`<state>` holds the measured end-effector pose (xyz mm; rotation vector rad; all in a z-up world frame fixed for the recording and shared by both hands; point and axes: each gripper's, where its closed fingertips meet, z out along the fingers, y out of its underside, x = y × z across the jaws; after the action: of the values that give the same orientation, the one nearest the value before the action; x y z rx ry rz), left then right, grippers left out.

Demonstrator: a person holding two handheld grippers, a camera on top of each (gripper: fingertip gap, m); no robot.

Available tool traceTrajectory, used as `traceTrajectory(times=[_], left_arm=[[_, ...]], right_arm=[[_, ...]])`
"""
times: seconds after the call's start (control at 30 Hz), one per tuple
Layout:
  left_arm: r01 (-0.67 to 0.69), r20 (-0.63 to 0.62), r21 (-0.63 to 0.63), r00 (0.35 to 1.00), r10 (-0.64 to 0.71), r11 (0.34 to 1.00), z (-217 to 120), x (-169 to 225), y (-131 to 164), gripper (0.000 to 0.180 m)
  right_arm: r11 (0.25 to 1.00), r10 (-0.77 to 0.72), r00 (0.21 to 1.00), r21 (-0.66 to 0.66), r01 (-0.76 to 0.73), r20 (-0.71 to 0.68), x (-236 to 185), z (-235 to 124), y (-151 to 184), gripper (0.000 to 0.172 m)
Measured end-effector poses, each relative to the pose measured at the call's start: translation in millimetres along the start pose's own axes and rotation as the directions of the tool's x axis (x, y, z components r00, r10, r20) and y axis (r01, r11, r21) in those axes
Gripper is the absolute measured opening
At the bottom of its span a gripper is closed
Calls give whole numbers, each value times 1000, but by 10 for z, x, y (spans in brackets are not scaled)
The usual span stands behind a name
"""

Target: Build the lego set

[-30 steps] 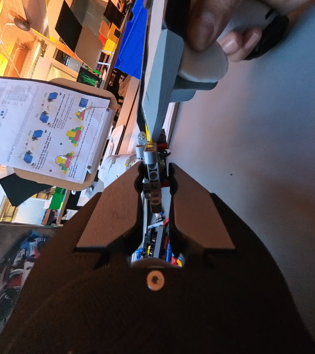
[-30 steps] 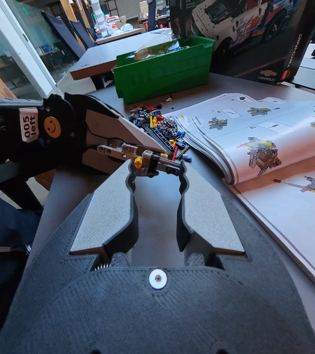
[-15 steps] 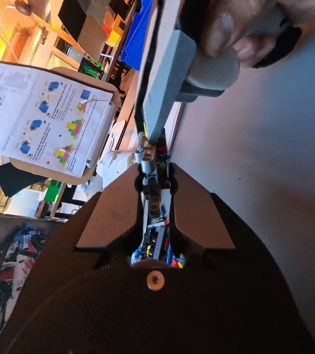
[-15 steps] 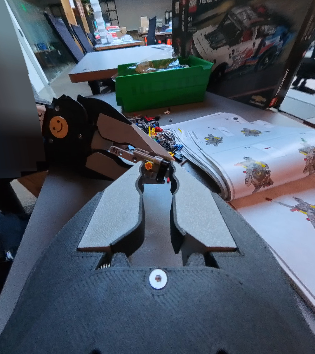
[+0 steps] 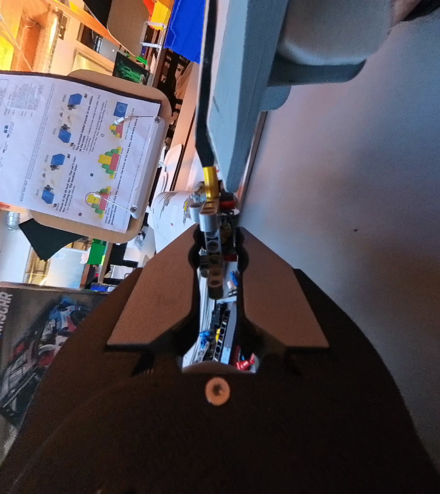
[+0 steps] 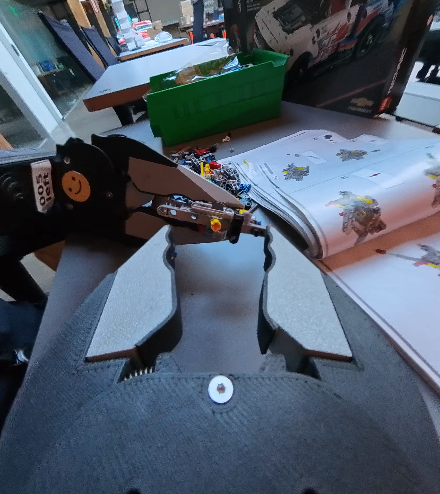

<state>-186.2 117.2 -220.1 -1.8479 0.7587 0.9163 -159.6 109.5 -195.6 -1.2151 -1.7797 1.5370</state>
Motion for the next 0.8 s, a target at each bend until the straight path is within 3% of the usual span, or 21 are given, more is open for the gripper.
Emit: traceTrajectory(times=[0.4, 0.7, 0.8], left_arm=[[-100, 27, -37, 995, 101, 994, 12, 27, -3, 22], [-163, 71, -38, 984, 165, 986, -11, -4, -43, 22], [-156, 64, -42, 985, 159, 987, -7, 3, -29, 22]], right_arm=[[999, 47, 998, 12, -47, -37, 78, 23, 11, 62], [968, 237, 967, 59, -243, 97, 56, -4, -34, 56], [968, 240, 965, 54, -247, 100, 51, 2, -28, 59]])
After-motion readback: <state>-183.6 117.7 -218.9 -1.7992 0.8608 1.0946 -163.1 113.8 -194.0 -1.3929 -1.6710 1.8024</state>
